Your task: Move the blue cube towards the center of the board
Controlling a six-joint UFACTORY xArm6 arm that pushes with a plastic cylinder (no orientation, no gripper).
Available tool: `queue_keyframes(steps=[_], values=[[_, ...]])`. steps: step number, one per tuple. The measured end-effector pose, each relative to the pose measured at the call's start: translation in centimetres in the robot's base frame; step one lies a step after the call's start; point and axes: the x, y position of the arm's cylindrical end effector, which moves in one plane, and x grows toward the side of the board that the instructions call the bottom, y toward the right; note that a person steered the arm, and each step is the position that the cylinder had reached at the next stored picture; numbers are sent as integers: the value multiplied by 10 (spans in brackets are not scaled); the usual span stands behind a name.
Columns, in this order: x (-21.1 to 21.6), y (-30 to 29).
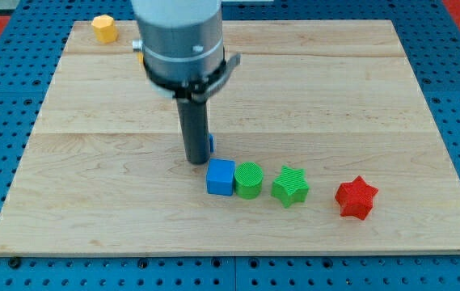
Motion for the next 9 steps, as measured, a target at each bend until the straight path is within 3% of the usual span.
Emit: queue_keyframes(steps=[2,3,4,5,6,8,9], values=[[-62,7],[-62,-11],[-10,-50],[90,-37],[95,-1],[28,64],[9,63]])
